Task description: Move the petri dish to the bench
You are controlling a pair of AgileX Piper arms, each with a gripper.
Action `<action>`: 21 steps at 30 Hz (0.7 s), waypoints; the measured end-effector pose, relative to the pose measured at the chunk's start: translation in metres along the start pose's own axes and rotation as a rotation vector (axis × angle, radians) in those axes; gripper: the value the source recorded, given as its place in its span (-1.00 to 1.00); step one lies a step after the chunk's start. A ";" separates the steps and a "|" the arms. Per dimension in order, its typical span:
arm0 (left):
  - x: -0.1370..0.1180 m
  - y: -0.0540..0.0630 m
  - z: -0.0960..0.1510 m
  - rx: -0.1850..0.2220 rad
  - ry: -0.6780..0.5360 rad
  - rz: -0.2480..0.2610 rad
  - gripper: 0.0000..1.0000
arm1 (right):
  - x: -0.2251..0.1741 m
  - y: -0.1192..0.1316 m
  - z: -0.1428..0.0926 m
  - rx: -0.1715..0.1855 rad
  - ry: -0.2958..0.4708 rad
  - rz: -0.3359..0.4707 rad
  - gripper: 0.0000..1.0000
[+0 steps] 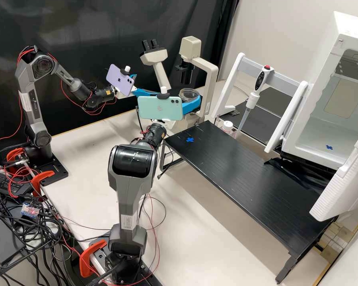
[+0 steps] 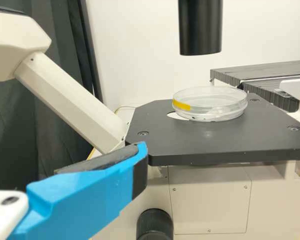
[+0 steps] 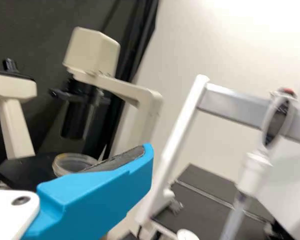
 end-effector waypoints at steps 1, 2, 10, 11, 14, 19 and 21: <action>0.000 0.000 0.000 0.000 0.000 0.000 1.00 | 0.006 -0.002 -0.005 -0.003 0.004 -0.001 1.00; 0.000 0.000 0.000 0.000 0.000 0.000 1.00 | 0.012 -0.004 -0.009 -0.004 0.012 -0.007 1.00; 0.000 0.000 0.000 0.000 0.000 0.000 1.00 | 0.065 -0.018 -0.028 -0.012 0.017 -0.074 1.00; 0.000 0.000 0.000 0.000 0.000 0.000 1.00 | 0.071 -0.019 -0.029 -0.009 0.012 -0.079 1.00; 0.000 0.000 0.000 0.000 0.000 0.000 1.00 | 0.090 -0.027 -0.032 -0.009 0.008 -0.097 1.00; 0.000 0.000 0.000 0.000 0.000 0.000 1.00 | 0.119 -0.051 -0.027 -0.007 -0.032 -0.151 1.00; 0.000 0.000 0.000 0.000 0.000 0.000 1.00 | 0.129 -0.060 -0.023 -0.012 -0.044 -0.174 1.00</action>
